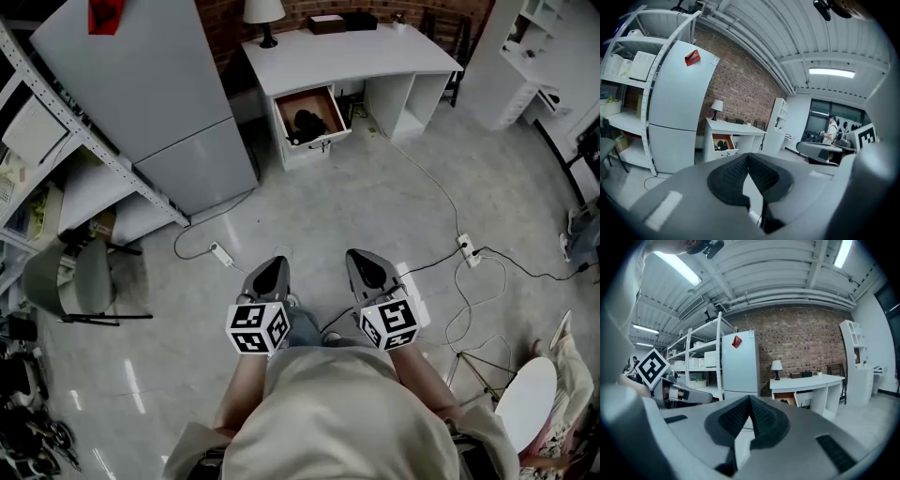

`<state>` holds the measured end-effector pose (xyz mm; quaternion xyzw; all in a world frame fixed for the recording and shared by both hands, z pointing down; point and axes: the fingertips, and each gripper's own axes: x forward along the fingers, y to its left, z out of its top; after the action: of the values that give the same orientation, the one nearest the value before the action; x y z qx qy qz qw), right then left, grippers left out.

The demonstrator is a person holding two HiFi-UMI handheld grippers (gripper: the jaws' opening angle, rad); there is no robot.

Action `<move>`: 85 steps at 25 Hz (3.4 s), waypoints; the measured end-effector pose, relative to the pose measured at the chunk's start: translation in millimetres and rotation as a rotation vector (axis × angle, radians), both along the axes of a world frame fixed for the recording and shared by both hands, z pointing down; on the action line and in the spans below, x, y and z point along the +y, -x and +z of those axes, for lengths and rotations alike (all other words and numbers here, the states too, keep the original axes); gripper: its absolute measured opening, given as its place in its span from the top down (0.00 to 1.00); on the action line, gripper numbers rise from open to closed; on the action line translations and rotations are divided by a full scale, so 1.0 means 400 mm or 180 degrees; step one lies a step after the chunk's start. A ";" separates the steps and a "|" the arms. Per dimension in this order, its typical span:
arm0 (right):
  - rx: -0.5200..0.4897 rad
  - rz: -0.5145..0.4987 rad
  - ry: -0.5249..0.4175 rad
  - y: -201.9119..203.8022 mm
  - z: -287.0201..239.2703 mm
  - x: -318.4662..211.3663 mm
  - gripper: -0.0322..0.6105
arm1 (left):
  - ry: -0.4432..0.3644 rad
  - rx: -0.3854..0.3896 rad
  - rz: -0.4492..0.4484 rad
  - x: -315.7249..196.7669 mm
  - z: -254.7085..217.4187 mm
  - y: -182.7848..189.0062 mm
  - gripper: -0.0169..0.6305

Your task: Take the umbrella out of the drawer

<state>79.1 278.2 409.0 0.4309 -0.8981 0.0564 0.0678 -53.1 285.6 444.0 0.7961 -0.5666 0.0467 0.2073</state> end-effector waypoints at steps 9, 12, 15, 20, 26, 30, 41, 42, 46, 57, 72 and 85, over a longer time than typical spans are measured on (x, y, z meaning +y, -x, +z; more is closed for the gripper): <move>0.0054 -0.0089 0.0011 -0.028 0.009 0.038 0.95 | 0.0002 -0.0001 0.0120 0.039 -0.001 -0.043 0.95; 0.0048 -0.0093 0.0008 -0.041 0.020 0.046 0.95 | -0.0065 -0.0058 0.0221 0.045 -0.003 -0.058 0.95; 0.0002 -0.0044 0.0026 -0.070 0.022 0.050 0.91 | -0.0070 0.0003 0.0252 0.052 -0.003 -0.070 0.84; -0.0038 -0.0135 0.0073 -0.091 0.031 0.056 0.72 | -0.0141 0.0020 0.0236 0.058 -0.006 -0.073 0.65; -0.0165 -0.0218 0.0131 -0.101 0.031 0.044 0.55 | -0.0115 0.0092 0.0276 0.044 -0.009 -0.093 0.52; -0.0167 -0.0243 0.0123 -0.105 0.038 0.020 0.50 | -0.0069 0.0141 0.0296 0.024 -0.003 -0.108 0.52; -0.0188 -0.0218 0.0292 -0.070 0.077 -0.206 0.48 | -0.0022 0.0121 0.0407 -0.220 0.045 -0.102 0.49; -0.0174 -0.0206 0.0290 -0.064 0.076 -0.237 0.48 | -0.0017 0.0127 0.0432 -0.255 0.045 -0.100 0.49; -0.0161 -0.0119 0.0236 -0.043 0.048 -0.376 0.48 | -0.0026 0.0155 0.0543 -0.403 0.027 -0.098 0.49; -0.0227 0.0132 0.0109 0.056 -0.008 -0.739 0.48 | -0.0144 0.0206 0.0824 -0.778 -0.021 -0.029 0.49; -0.0248 0.0412 0.0330 0.135 0.052 -0.960 0.48 | 0.0125 0.0149 0.0970 -1.015 0.066 0.075 0.48; -0.0188 0.0268 0.0560 0.124 0.143 -1.161 0.48 | 0.0435 0.0141 0.0868 -1.209 0.197 0.052 0.48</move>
<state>29.6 -186.3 466.3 0.4588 -0.8724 0.1505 0.0764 -73.7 -198.2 523.0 0.8506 -0.4439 0.0953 0.2653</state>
